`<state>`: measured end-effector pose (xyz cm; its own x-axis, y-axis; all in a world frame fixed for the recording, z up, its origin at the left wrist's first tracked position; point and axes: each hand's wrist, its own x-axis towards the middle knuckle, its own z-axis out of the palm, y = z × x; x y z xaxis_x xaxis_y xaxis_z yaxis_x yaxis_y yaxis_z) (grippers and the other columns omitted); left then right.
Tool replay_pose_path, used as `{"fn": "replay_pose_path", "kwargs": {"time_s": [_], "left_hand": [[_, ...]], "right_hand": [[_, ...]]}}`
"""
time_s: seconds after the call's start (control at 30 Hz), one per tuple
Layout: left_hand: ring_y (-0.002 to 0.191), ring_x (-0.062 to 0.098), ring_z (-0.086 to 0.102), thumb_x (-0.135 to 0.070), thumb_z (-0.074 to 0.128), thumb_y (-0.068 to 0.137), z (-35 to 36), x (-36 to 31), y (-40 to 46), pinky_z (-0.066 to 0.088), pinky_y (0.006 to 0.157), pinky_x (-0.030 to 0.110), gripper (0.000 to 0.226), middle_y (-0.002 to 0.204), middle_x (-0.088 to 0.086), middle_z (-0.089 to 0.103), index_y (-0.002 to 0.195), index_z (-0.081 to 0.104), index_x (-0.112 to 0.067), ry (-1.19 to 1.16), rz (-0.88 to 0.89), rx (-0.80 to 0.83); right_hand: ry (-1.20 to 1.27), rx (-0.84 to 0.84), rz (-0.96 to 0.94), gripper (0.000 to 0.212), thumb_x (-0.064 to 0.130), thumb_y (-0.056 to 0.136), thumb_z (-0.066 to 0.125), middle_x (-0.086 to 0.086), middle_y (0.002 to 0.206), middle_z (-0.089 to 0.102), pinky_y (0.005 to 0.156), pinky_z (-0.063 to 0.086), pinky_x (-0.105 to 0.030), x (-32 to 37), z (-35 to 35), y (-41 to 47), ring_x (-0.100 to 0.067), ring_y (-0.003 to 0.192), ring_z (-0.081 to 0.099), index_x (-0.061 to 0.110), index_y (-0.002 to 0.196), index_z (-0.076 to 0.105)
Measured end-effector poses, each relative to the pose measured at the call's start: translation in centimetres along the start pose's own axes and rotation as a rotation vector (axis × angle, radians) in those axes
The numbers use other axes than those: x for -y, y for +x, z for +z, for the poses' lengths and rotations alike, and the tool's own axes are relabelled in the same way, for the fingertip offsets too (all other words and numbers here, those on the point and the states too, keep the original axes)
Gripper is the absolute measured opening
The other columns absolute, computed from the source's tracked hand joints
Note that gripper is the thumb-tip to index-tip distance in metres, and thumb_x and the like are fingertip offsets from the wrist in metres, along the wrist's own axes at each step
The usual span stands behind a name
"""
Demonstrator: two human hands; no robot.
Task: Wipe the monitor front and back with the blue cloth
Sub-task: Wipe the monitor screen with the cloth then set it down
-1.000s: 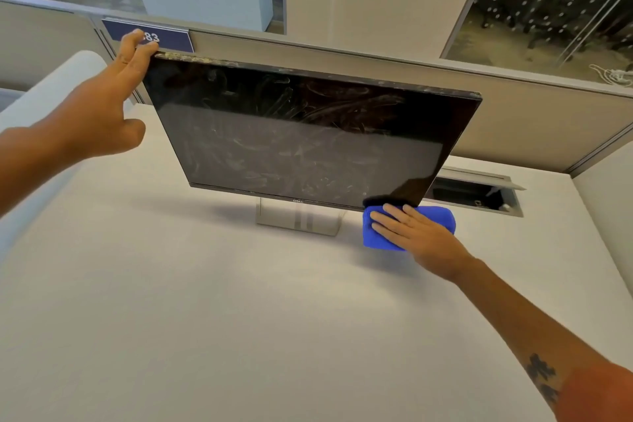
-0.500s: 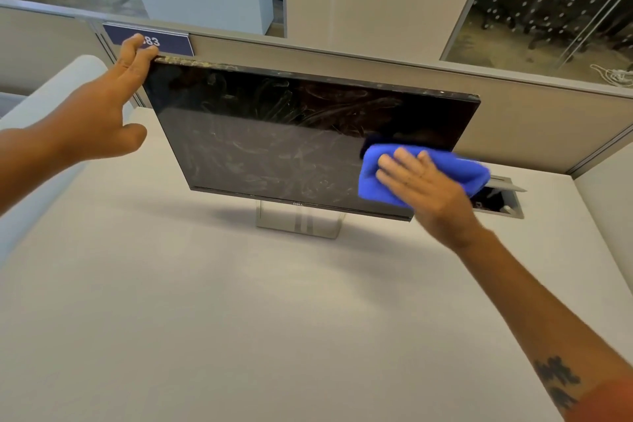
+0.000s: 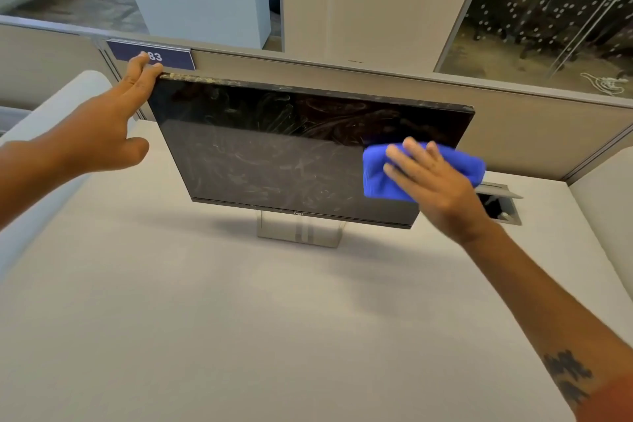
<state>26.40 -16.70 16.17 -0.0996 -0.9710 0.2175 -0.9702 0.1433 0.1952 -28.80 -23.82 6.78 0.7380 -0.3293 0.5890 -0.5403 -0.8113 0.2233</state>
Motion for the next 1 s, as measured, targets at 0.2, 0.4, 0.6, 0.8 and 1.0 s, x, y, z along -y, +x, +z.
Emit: {"fn": "replay_pose_path", "kwargs": {"time_s": [0.2,0.4,0.6,0.8,1.0], "left_hand": [[0.112,0.049,0.059,-0.003,0.083,0.070,0.1,0.1,0.1,0.053,0.073,0.039,0.133,0.165,-0.018,-0.016,0.157,-0.009,-0.042,0.000,-0.008,0.009],[0.106,0.048,0.061,-0.001,0.082,0.069,0.0,0.0,0.2,0.052,0.071,0.036,0.134,0.165,-0.018,-0.016,0.157,-0.009,-0.042,-0.008,-0.016,0.015],[0.102,0.043,0.063,0.000,0.081,0.071,-0.3,-0.4,-0.2,0.051,0.068,0.031,0.133,0.164,-0.019,-0.018,0.156,-0.012,-0.043,-0.017,-0.025,0.031],[0.096,0.037,0.064,0.001,0.079,0.072,-0.8,-1.1,-0.4,0.050,0.067,0.031,0.130,0.166,-0.015,-0.016,0.157,-0.012,-0.039,-0.019,-0.049,0.049],[0.073,0.020,0.059,0.000,0.079,0.072,-1.1,-1.3,-0.3,0.047,0.062,0.027,0.130,0.166,-0.013,-0.015,0.157,-0.012,-0.038,-0.017,-0.065,0.081]], "right_hand": [[-0.107,-0.235,0.152,0.050,-0.014,0.108,0.041,-0.017,0.170,0.035,0.131,0.013,-0.061,-1.4,-1.5,5.0,-0.042,0.162,0.016,0.000,0.156,0.050],[-0.022,0.147,0.017,0.058,-0.005,0.110,0.033,-0.007,0.178,0.016,0.135,0.001,-0.047,3.7,5.3,-1.4,-0.032,0.166,0.012,0.005,0.166,0.030],[0.029,0.429,-0.108,0.093,-0.007,0.093,0.068,0.000,0.180,0.009,0.134,-0.008,-0.037,6.0,8.4,-6.1,-0.020,0.165,-0.010,0.016,0.170,0.021],[0.003,0.033,-0.029,0.050,-0.005,0.112,0.036,-0.009,0.175,0.027,0.133,0.009,-0.054,2.7,3.1,2.3,-0.040,0.163,0.019,0.004,0.161,0.043],[-0.101,-0.182,0.061,0.051,-0.009,0.112,0.036,-0.011,0.171,0.036,0.133,0.015,-0.056,0.9,0.8,7.4,-0.040,0.162,0.023,0.004,0.160,0.045]]}}
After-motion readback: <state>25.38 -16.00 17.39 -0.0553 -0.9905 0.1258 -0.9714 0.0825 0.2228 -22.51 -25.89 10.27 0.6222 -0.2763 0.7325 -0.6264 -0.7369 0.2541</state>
